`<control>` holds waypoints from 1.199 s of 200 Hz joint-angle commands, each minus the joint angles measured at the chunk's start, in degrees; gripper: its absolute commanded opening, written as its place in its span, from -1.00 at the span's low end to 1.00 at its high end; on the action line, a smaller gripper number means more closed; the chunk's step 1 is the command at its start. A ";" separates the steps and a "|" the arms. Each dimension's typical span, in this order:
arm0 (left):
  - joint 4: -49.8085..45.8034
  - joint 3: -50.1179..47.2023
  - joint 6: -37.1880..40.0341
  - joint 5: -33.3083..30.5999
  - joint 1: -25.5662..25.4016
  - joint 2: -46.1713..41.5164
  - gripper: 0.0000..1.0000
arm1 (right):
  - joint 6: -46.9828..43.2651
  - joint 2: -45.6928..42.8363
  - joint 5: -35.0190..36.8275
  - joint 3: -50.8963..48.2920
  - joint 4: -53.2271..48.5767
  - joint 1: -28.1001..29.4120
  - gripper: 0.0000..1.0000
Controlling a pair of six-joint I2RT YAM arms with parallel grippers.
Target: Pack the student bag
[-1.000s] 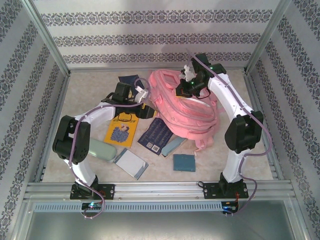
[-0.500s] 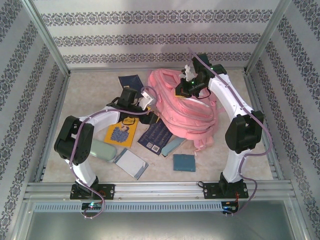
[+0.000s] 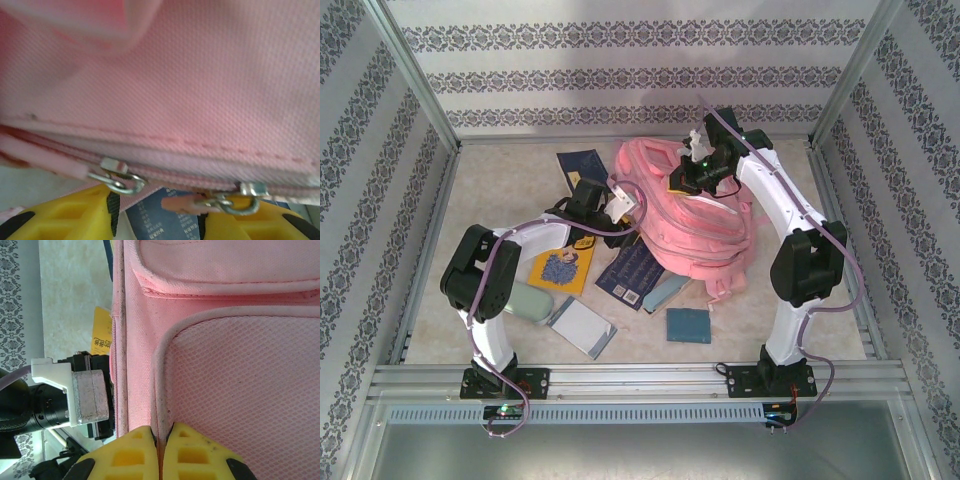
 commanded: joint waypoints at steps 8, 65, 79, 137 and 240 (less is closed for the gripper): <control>4.10 1.95 1.40 -1.73 -0.60 -0.14 -0.20 | 0.26 -2.19 -4.42 0.04 1.72 0.97 -1.00; 1.96 2.31 1.80 0.10 -0.63 -0.70 -0.91 | 0.18 -0.68 -1.51 1.17 1.04 1.01 -1.00; 1.19 1.41 2.01 0.60 -0.92 -1.62 -0.97 | 0.69 -0.15 -0.19 1.24 1.12 1.19 -1.00; -3.78 -0.98 1.89 0.92 -3.02 -6.11 -1.00 | 4.86 2.93 7.52 3.03 2.40 3.91 -1.00; -4.89 -8.79 -6.03 -5.20 -5.04 -14.71 -0.94 | 10.86 5.78 9.14 5.23 6.92 5.00 -1.00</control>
